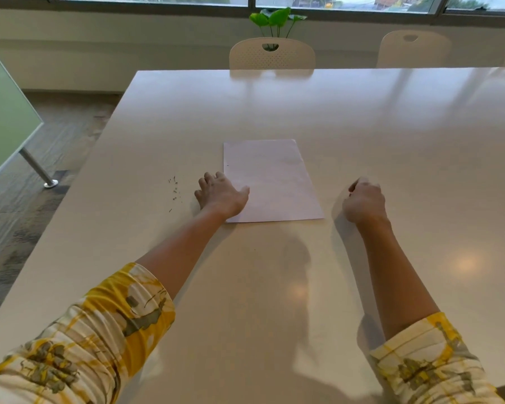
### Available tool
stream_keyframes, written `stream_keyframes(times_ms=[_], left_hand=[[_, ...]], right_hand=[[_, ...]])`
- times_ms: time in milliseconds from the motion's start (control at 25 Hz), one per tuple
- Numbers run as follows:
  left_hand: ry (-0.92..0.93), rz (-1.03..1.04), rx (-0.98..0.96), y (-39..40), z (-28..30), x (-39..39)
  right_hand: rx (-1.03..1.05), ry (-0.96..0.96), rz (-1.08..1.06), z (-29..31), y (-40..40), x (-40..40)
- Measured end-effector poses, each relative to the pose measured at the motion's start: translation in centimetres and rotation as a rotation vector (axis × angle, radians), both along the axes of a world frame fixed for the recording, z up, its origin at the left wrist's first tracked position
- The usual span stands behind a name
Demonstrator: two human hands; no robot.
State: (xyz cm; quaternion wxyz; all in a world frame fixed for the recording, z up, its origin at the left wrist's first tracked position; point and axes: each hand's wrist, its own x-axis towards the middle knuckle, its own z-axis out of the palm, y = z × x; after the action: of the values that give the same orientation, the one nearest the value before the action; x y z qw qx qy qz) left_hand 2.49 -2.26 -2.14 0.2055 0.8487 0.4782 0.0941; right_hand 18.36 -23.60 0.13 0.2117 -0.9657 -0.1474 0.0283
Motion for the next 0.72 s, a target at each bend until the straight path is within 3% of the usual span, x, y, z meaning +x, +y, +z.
stream_keyframes(times_ms=[160, 320, 400, 520, 720], left_hand=[[-0.008, -0.042, 0.031, -0.2, -0.4, -0.9], [-0.05, -0.061, 0.007, 0.4, -0.2, -1.9], [-0.102, -0.06, -0.001, 0.5, 0.0, -2.6], [-0.16, -0.029, 0.091, 1.3, 0.4, -4.1], [-0.172, 0.075, 0.268, 4.3, 0.7, -7.8]], right_hand=[[0.165, -0.08, 0.12, -0.3, 1.4, 0.9], [0.141, -0.13, 0.075, -1.0, 2.3, 0.6], [0.163, -0.145, 0.047, -0.6, 2.7, -1.2], [0.322, -0.098, 0.231, -0.3, 3.1, -7.1], [-0.003, 0.053, 0.559, -3.2, 1.7, -16.5]])
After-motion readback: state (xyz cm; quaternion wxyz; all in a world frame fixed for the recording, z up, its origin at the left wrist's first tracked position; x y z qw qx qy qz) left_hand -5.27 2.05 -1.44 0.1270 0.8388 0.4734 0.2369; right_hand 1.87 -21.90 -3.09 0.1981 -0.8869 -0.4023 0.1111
